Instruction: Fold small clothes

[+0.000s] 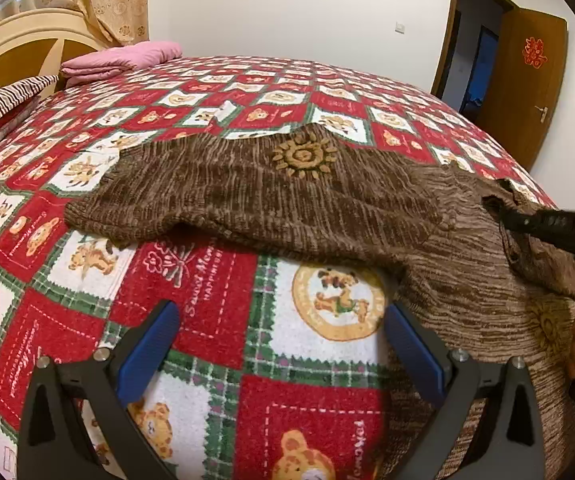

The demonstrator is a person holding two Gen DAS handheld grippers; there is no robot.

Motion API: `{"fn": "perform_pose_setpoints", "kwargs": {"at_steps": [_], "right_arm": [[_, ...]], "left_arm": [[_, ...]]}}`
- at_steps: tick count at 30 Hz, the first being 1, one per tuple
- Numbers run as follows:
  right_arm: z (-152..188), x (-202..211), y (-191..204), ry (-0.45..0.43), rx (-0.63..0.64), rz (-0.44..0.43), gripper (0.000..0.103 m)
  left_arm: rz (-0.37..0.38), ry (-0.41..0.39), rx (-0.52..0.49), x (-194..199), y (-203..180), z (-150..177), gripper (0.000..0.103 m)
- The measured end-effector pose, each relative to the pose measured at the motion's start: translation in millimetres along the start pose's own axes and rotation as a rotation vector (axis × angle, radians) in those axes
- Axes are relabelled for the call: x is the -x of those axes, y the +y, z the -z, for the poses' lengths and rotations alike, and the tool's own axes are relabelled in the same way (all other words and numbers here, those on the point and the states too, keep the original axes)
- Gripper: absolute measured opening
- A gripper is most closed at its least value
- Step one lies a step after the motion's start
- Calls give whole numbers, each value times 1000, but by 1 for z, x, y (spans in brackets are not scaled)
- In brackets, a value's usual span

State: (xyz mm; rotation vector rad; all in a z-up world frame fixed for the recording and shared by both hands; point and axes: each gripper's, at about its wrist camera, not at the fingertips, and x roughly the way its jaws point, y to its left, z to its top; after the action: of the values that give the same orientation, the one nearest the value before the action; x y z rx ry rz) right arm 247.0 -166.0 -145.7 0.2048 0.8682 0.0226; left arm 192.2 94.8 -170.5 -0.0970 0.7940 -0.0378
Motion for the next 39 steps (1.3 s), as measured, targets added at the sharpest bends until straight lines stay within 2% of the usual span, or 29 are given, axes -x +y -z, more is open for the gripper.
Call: {"fn": "perform_pose_setpoints", "kwargs": {"at_steps": [2,5,9,10,11,12,13,14,15,17,20,22,24,25,27,29,34,35,37,38,39], "right_arm": [[-5,12,1,-36,-28,-57,8],[-12,19,17,-75,-9,-82,8],[-13,-12,34,-25,-36,-137,10],[-10,-25,37,15,-44,-133,16],[-9,-32,39,35,-41,-146,32],[-9,-32,41,9,-27,-171,46],[-9,-28,44,5,-13,-183,52],[-11,-22,50,20,6,-190,64],[-11,-16,53,26,23,-189,66],[-8,5,53,-12,68,-147,65],[-4,39,26,-143,84,-29,65],[-5,52,-5,-192,74,133,65],[-8,57,-44,-206,37,317,65],[-10,58,-69,-198,-4,367,65],[-11,53,-103,-140,-69,397,65],[-11,46,-131,-80,-134,356,65],[-34,29,-177,-21,-274,87,65],[-37,24,-178,-13,-285,68,65],[-42,15,-180,12,-267,69,15],[-46,13,-182,19,-249,82,9],[-48,15,-180,0,-238,94,9]], "left_arm": [[2,-2,1,0,0,0,103],[2,-2,1,0,-1,0,103],[6,-4,4,0,0,0,103],[6,-5,4,0,-1,0,103],[9,-7,4,0,-1,0,103],[11,-8,5,0,0,0,103],[14,-9,6,1,0,0,103],[17,-11,7,1,0,0,103],[20,-12,9,1,1,0,103],[20,-11,8,1,1,0,103],[21,-12,9,1,1,0,103],[19,-12,8,1,0,0,103],[14,-11,5,1,0,0,103],[12,-10,3,1,1,0,103],[11,-10,2,0,1,0,103],[10,-9,1,1,0,0,103],[1,-5,-5,0,0,0,103],[-1,-4,-6,0,0,0,103],[-5,-3,-9,0,-1,0,103],[-7,-2,-11,0,-2,0,103],[-8,-1,-12,0,-2,0,103]]}}
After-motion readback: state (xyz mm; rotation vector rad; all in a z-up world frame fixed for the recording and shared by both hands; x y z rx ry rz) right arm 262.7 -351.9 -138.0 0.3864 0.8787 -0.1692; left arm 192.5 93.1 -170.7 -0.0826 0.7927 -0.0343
